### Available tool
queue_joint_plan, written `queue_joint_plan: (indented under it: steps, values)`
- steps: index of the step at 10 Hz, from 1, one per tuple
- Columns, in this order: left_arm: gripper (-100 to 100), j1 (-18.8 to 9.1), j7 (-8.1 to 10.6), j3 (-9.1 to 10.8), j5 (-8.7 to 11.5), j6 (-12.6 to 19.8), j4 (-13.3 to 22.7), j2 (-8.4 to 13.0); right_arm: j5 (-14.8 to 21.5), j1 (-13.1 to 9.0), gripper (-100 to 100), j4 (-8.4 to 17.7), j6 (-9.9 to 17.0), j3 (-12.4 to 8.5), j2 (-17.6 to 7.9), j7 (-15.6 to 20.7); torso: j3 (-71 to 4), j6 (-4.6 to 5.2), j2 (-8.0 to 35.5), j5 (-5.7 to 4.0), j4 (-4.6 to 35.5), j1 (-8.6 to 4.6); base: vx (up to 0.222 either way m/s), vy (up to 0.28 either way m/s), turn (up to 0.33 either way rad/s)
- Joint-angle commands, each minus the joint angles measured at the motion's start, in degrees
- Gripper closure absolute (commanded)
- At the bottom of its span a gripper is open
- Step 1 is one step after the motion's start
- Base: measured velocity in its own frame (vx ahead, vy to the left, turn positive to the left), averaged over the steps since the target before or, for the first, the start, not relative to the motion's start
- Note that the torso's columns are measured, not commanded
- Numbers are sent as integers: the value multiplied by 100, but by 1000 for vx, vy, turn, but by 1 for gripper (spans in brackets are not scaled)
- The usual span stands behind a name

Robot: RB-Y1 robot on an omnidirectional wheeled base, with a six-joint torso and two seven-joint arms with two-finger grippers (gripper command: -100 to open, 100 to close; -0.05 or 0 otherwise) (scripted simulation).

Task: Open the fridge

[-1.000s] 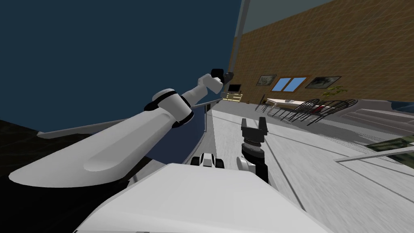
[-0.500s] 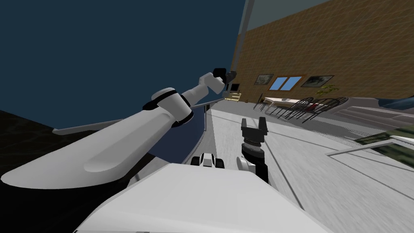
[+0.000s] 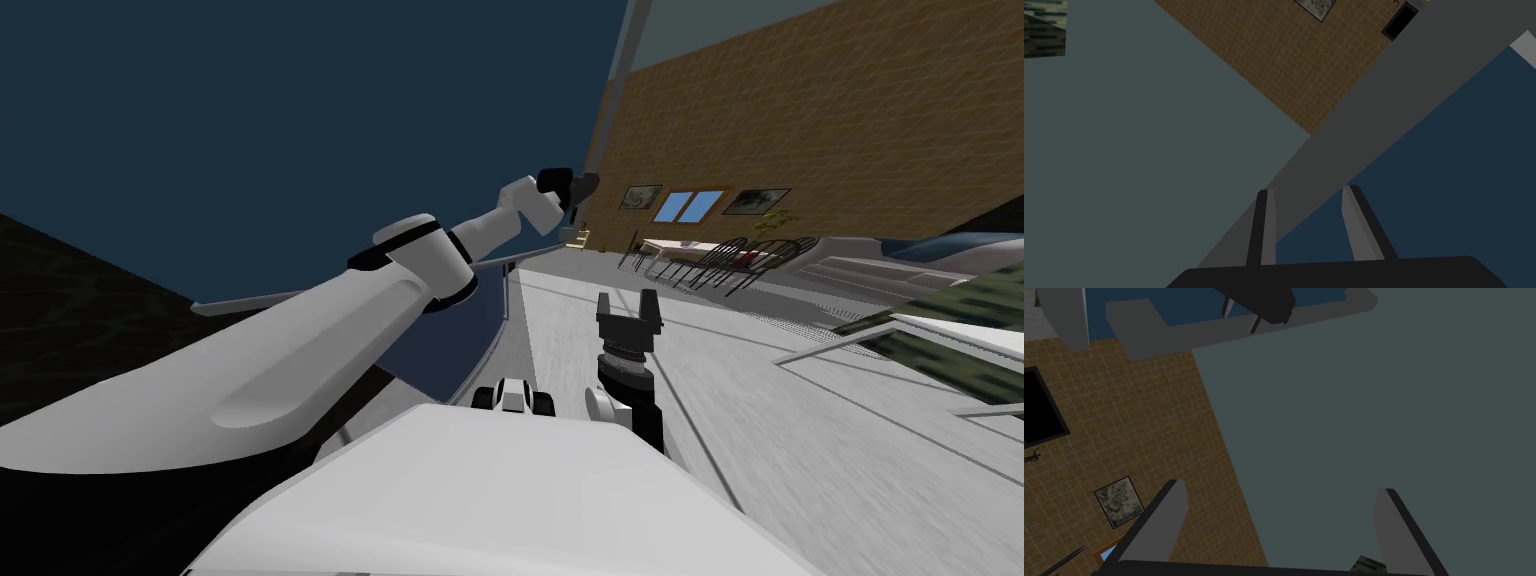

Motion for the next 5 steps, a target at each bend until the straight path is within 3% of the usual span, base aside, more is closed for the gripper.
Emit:
queue_joint_plan:
  steps: [1, 2, 4, 5]
  values:
    - [100, -125, 363, -452, 145, -156, -220, 35, 0, 0, 0, 0, 0, 0, 0, 0, 1, 6, 3, -2, -4, 3, -149, 45, -118]
    - [100, -125, 418, -459, 145, -156, -220, 35, 0, -1, 0, 0, 0, 0, 0, 0, 9, 10, 13, -8, -12, 0, -135, 29, -65]
    - [100, -227, 801, -811, 218, -272, -437, 64, 0, -1, 0, 0, 0, 0, 0, 0, 3, -3, 3, -3, -9, 2, -141, 17, -82]
    - [100, -227, 842, -860, 218, -272, -437, 64, 0, -1, 0, 0, 0, 0, 0, 0, 5, 8, 7, -12, -15, -12, -130, 13, -53]
